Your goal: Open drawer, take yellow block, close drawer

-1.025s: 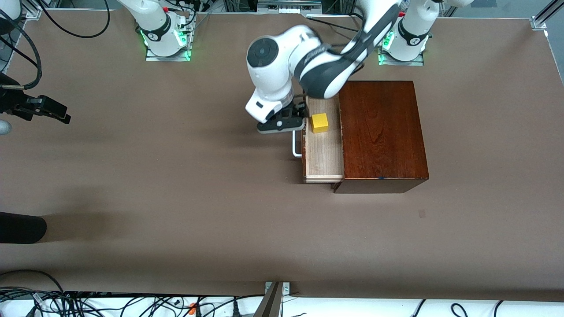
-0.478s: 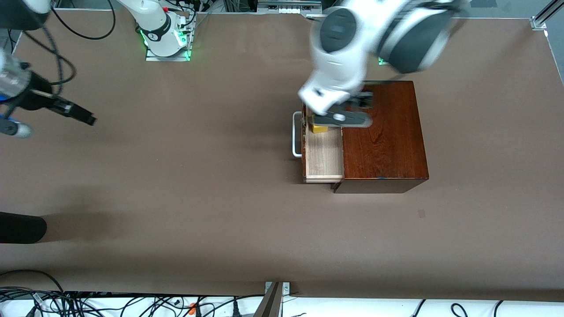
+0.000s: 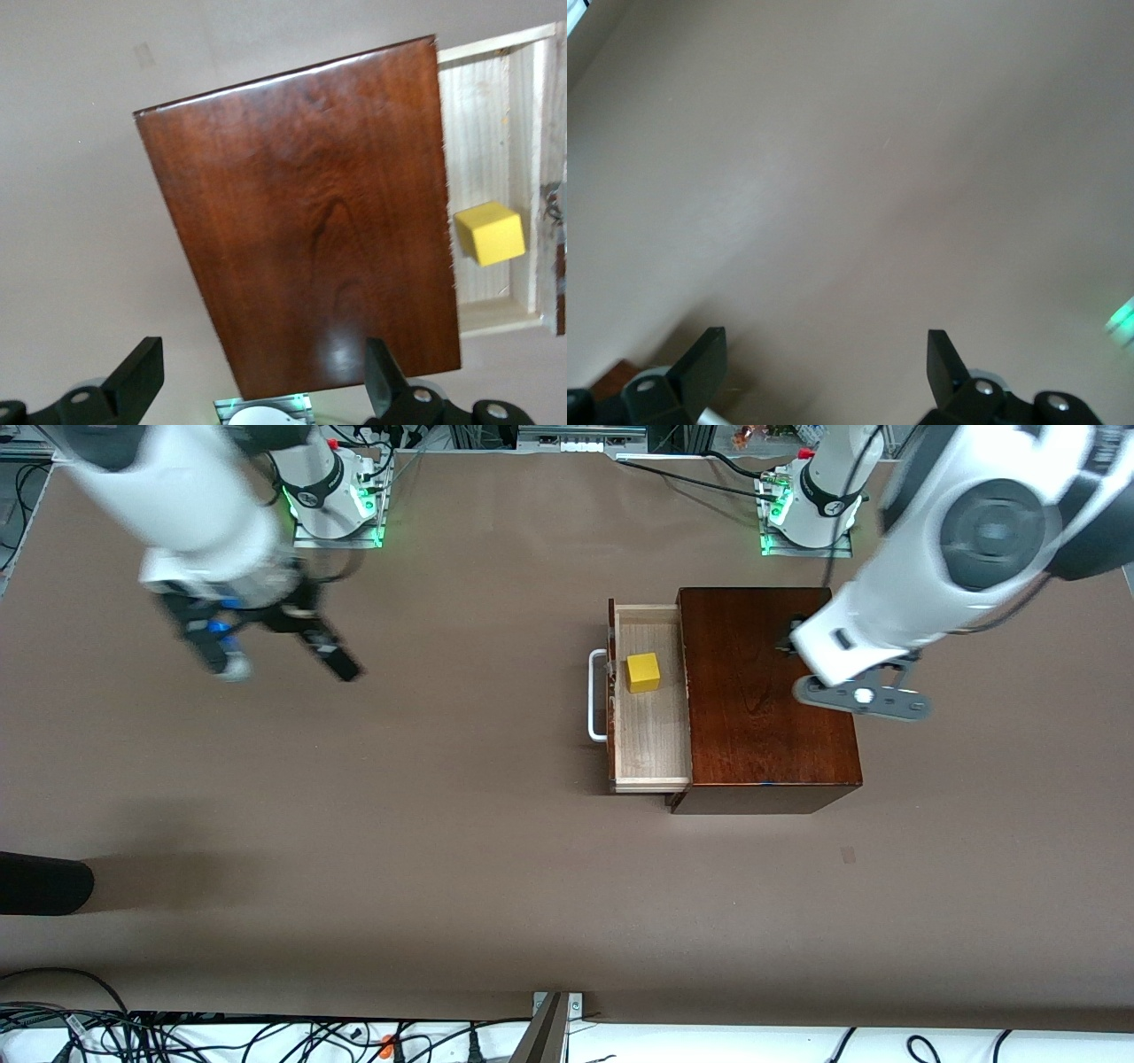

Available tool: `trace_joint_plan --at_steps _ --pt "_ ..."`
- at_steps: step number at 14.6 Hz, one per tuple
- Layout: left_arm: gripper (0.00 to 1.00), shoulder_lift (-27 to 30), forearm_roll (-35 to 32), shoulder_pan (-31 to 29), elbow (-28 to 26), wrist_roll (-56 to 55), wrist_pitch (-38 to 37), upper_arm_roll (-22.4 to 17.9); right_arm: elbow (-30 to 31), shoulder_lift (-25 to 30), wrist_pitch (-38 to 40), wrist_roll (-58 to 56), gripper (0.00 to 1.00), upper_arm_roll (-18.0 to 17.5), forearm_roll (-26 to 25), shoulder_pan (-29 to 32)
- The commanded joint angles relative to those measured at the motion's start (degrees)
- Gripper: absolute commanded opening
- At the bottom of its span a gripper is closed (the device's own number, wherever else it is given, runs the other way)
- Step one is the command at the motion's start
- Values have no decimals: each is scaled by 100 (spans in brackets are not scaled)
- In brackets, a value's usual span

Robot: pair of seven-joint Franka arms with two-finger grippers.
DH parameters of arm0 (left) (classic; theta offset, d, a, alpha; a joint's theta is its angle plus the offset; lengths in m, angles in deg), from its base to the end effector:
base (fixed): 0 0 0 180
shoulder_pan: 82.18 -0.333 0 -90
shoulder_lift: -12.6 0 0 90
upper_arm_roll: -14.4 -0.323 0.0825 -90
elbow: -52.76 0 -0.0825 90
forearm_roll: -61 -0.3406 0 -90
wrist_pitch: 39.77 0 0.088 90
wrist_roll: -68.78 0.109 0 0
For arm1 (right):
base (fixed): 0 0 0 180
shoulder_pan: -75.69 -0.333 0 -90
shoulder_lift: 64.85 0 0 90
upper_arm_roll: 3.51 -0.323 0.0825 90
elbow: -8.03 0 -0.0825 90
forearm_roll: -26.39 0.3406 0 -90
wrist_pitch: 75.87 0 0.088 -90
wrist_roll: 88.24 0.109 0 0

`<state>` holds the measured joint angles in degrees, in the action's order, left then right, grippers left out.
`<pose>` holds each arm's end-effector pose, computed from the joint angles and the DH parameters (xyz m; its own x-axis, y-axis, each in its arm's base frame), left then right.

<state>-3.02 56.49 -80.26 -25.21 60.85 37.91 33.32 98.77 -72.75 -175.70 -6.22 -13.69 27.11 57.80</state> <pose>0.5388 -0.1663 0.5605 0.9436 -0.2063 -0.2591 -0.2206 -0.9750 -0.0272 0.5011 0.2611 0.5660 0.5854 -0.8101 -0.0332 -0.8108 -0.5847 -0.0277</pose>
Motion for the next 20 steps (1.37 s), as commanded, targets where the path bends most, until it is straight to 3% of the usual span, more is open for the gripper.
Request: trace_joint_plan --at_steps 1,3,4,10,16,18,20 --pt "100 1119 213 -568 -1541 895 885 42 -64 -396 -474 1953 100 51 -19 -766" --pt "100 1682 283 -937 -2238 1528 1423 50 -335 -773 -633 3078 100 51 7 -1188" --pt "100 1772 345 -1017 -2232 1566 1390 42 -581 -1010 -643 3701 100 51 -11 -1408" --pt "100 1413 284 -1106 -1458 1014 871 -64 -2549 -2636 -660 6061 100 77 -37 -2604" --pt "100 1404 134 -1342 -1440 810 713 -73 -2763 -3331 -1248 6555 100 113 -370 -3176" --pt "100 1570 292 -1073 -1572 810 862 -396 -2754 -3595 -1424 6582 100 113 -503 -3229" --pt "100 1571 389 -502 -1590 828 1029 -1195 -2736 -3728 -1513 6617 100 113 -643 -3273"
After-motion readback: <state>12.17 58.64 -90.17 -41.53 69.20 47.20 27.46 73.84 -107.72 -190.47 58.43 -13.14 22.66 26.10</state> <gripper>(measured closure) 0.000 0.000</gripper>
